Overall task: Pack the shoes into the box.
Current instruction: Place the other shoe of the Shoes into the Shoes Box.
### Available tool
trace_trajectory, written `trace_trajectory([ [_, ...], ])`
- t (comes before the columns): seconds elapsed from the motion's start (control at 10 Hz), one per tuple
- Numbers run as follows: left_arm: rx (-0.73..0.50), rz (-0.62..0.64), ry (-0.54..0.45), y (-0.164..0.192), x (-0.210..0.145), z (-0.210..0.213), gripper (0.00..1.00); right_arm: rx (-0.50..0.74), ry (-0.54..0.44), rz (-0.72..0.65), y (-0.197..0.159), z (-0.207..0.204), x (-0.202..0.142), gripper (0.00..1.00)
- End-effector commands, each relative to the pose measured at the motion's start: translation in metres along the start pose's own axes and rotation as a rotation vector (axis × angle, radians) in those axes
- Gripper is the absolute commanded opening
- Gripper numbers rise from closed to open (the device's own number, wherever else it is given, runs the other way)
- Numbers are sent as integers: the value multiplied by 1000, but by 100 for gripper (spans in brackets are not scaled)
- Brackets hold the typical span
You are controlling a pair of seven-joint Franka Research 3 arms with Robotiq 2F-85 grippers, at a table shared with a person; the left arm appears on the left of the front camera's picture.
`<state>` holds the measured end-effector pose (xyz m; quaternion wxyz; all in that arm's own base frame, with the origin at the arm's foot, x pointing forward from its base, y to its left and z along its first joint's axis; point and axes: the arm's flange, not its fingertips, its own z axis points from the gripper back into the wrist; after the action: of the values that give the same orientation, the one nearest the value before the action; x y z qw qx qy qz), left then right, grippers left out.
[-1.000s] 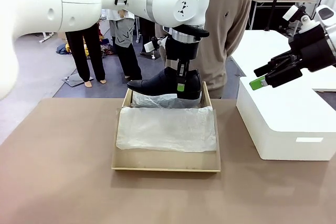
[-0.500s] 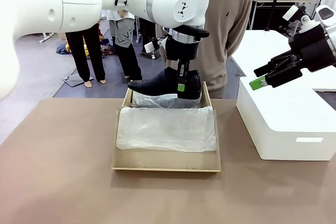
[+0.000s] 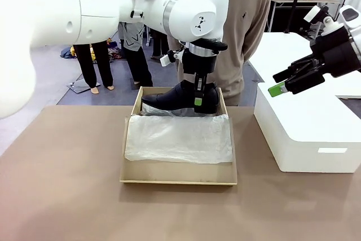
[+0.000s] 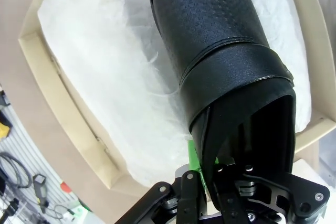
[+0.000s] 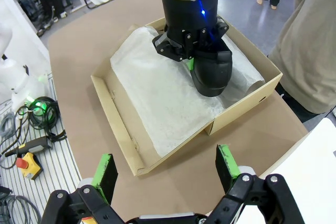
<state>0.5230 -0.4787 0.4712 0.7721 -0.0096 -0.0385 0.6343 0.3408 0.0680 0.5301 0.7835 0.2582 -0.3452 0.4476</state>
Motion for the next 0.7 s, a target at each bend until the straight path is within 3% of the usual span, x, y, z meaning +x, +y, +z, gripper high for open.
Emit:
trace_trajectory([
  [0.0,-13,89,-16,-9,-6,6,0,13,-36,22,-2,-3,0,100],
  [0.6,-29,121,-49,-21,-11,-9,0,13,-36,22,-2,-3,0,100],
])
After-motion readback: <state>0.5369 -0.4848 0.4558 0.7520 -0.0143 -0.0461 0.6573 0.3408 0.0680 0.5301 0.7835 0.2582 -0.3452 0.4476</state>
